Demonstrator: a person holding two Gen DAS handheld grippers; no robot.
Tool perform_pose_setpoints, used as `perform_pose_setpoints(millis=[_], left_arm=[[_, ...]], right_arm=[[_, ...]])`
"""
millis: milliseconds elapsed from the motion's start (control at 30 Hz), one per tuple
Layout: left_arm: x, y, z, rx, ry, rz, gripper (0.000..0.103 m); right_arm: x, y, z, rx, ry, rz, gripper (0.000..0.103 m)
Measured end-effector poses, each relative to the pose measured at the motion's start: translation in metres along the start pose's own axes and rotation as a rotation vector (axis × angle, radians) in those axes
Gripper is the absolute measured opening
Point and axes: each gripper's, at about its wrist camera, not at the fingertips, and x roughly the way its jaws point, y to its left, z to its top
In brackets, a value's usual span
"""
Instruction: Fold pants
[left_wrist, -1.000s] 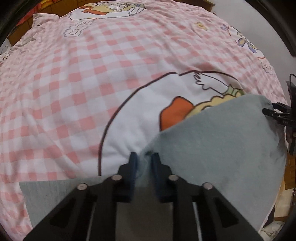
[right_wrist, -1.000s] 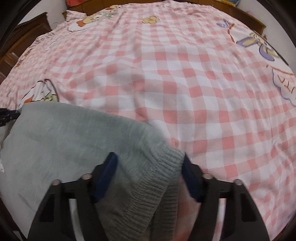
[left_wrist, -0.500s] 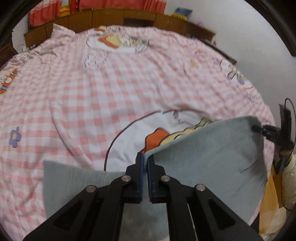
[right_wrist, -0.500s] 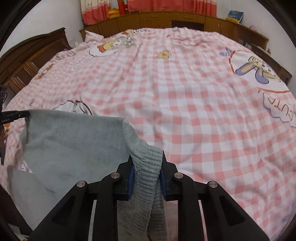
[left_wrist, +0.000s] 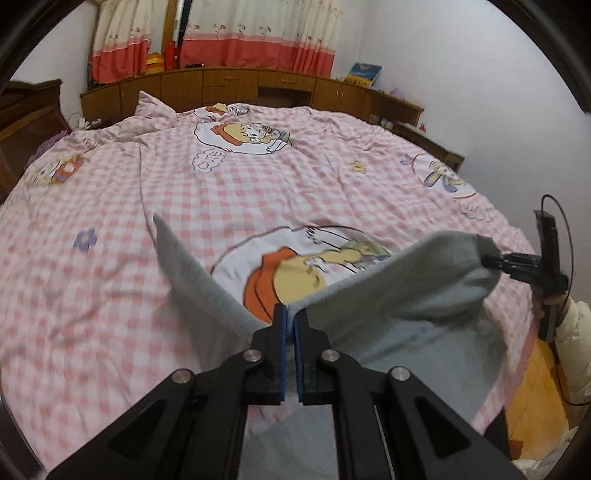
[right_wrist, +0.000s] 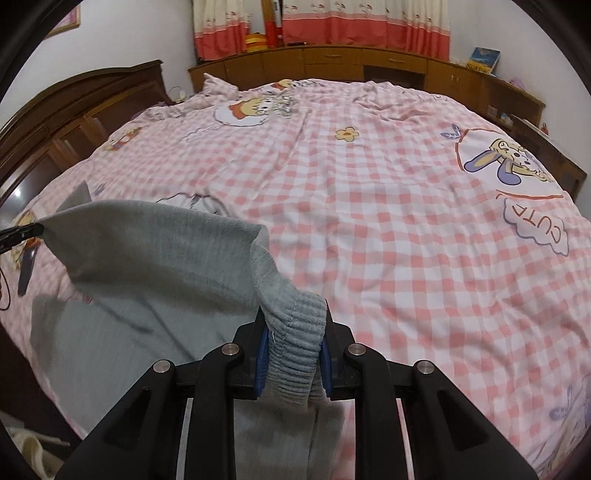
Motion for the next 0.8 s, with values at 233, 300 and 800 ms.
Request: perform_pose_setpoints(millis=[233, 300, 800], left_arm=[[-0.037, -0.015, -0.076, -0.073, -0.015, 0.021, 0.003], [-0.039, -0.017, -0.099, -0.103, 0.0, 0.022, 0.003], [-0.019, -0.017, -0.192, -0.25, 0.054, 0.006, 0.003]], right_arm=[[-0.024, 0.022, -0.045, -0.103, 0.018, -0.025, 0.022], [-0.025, 0.028, -0.063, -0.135, 0.039, -0.029, 0.022], [-0.031, 0.031, -0.146, -0.162, 0.167, -0.158, 0.041]])
